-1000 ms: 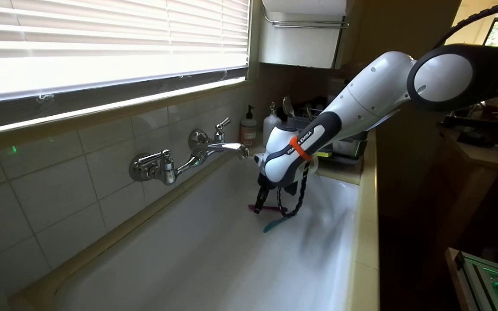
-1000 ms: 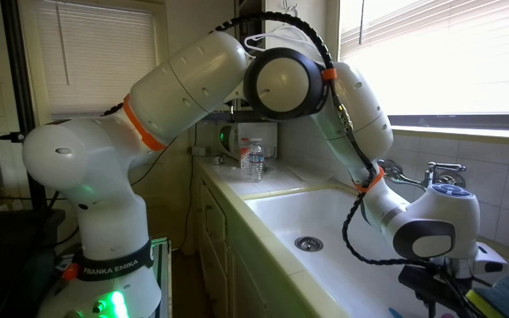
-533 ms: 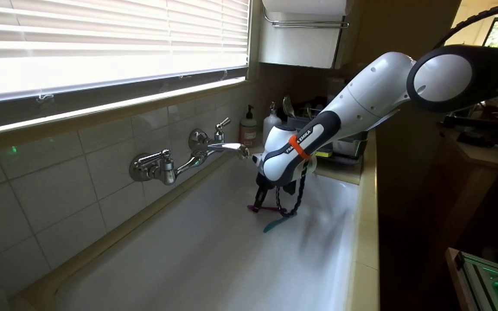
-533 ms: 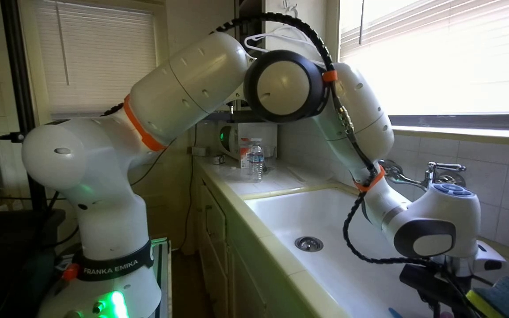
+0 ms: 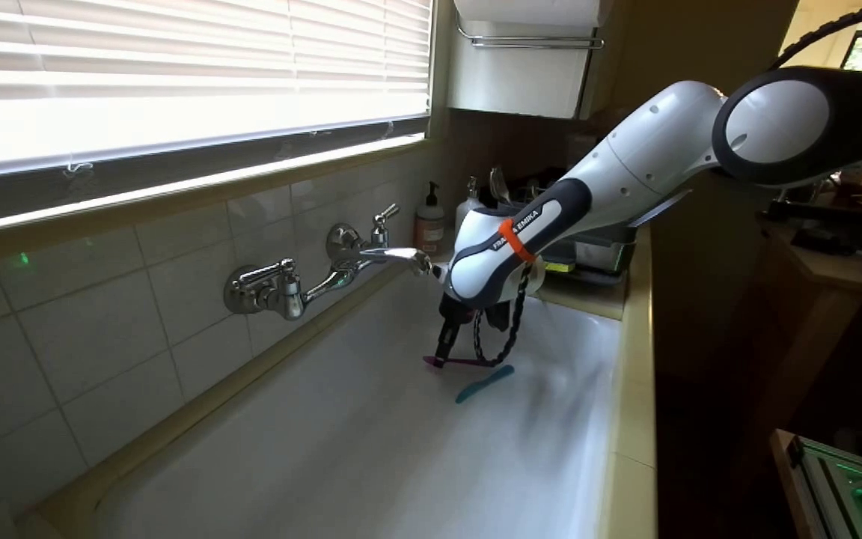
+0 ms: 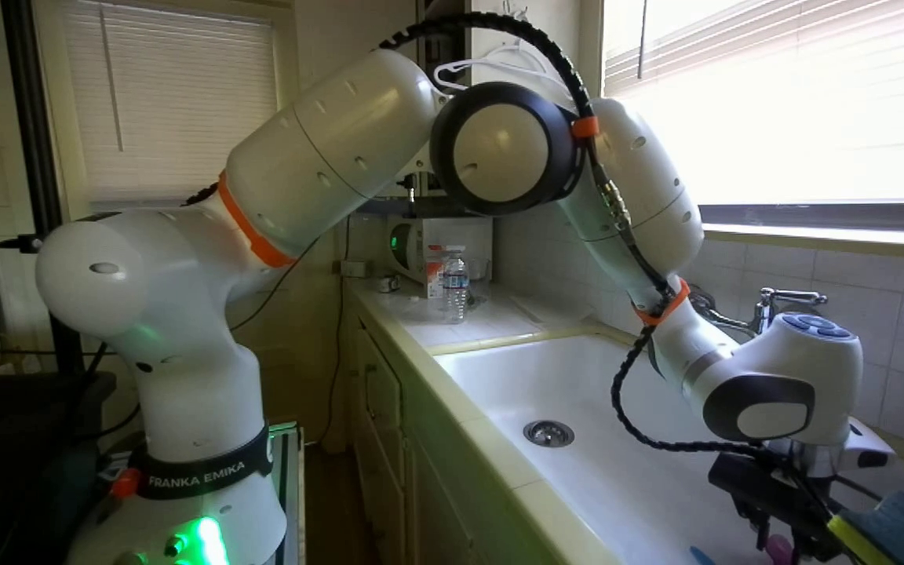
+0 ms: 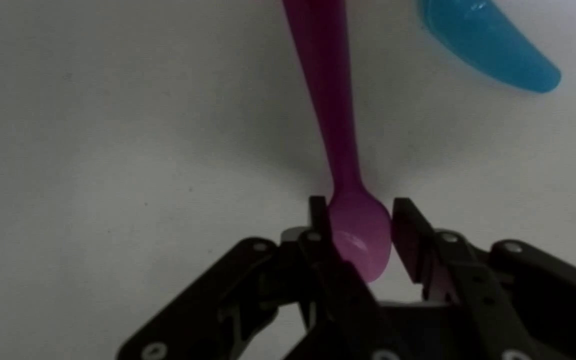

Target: Put the spoon on the drying rack

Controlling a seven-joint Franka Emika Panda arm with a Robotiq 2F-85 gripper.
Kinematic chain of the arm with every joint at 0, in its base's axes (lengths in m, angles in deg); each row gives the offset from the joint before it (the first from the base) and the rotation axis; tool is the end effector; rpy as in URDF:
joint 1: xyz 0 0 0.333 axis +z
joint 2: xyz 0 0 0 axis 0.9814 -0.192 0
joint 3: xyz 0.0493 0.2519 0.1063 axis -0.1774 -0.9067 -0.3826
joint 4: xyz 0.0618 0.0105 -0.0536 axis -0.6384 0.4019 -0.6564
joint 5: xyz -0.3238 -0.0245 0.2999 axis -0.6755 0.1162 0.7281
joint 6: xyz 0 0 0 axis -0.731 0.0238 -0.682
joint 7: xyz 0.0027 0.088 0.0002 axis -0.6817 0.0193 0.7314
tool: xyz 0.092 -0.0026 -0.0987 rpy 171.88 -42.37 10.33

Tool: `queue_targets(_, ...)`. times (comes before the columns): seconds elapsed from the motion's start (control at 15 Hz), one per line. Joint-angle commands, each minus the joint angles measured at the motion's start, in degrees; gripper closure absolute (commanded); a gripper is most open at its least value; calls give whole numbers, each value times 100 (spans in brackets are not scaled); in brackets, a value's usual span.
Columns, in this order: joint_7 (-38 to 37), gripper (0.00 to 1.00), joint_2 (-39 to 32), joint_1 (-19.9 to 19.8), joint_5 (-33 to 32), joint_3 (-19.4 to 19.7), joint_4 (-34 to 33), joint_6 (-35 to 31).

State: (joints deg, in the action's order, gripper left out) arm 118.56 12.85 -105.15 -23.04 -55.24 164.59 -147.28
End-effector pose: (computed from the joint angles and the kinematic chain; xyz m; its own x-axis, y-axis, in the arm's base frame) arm 0.6744 -0.2015 0.0080 0.9371 0.2843 0.2024 0.2933 -0.9559 -0.0156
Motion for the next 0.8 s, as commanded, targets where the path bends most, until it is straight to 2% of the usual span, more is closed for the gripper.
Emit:
queue_targets(0.0, 135, 88, 432, -137, 271, -194, 437, -104)
queue_targets(0.4, 172, 88, 1243, -260, 610, -467, 1263, -598)
queue_targets(0.73, 309, 88, 2021, -639, 968, -973, 2271, -1538)
